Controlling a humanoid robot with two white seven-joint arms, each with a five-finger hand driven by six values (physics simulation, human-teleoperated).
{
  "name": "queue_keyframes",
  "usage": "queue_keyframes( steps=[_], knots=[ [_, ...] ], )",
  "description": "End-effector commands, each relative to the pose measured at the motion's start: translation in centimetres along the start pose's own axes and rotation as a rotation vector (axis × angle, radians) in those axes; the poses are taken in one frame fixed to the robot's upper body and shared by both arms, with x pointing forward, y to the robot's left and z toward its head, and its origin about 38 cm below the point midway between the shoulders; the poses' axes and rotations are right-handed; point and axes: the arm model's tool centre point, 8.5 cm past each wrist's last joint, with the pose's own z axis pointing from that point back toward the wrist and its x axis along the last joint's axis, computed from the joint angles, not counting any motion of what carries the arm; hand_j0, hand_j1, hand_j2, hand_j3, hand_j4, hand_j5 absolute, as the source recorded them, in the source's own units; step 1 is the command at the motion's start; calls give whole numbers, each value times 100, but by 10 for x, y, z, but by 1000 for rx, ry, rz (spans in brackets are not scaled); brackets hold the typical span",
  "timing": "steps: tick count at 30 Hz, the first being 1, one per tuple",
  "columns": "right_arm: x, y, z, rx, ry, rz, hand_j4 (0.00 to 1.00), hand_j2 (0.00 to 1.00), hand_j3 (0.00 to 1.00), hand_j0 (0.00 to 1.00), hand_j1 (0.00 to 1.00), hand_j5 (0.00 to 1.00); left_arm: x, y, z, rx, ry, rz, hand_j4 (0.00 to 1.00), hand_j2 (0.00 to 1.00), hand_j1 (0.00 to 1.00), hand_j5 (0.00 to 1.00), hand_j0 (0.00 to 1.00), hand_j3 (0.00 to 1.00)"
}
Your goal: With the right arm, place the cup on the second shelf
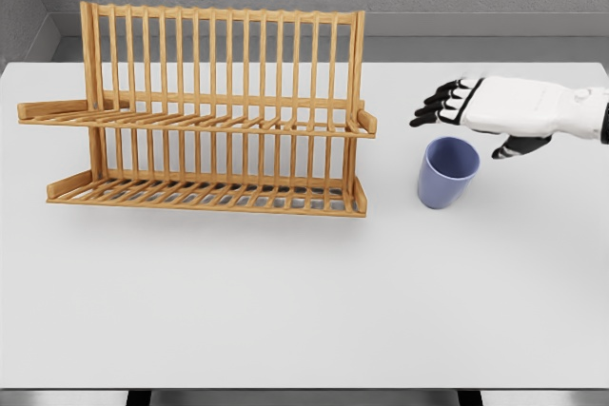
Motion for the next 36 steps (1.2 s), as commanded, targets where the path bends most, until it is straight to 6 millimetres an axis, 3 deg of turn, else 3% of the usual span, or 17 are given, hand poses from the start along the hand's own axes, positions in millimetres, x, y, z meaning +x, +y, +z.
queue_keyframes(
  steps=[1, 4, 19, 25, 30, 36],
  knots=[
    [0, 12, -7, 34, -7, -17, 100, 100, 100, 100, 100, 100, 0, 0, 0, 0, 0, 0, 100, 100, 100, 100, 100, 100],
    [0, 22, -12, 56, -14, -38, 100, 100, 100, 100, 100, 100, 0, 0, 0, 0, 0, 0, 100, 100, 100, 100, 100, 100],
    [-3, 36, -32, 88, -32, -79, 100, 100, 100, 100, 100, 100, 0, 0, 0, 0, 0, 0, 100, 100, 100, 100, 100, 100],
    [-2, 40, -35, 97, -39, -84, 100, 100, 100, 100, 100, 100, 0, 0, 0, 0, 0, 0, 100, 100, 100, 100, 100, 100],
    [-12, 48, -34, 107, -11, -116, 100, 100, 100, 100, 100, 100, 0, 0, 0, 0, 0, 0, 100, 100, 100, 100, 100, 100],
    [-11, 42, -39, 92, -21, -110, 100, 100, 100, 100, 100, 100, 0, 0, 0, 0, 0, 0, 100, 100, 100, 100, 100, 100]
  ],
)
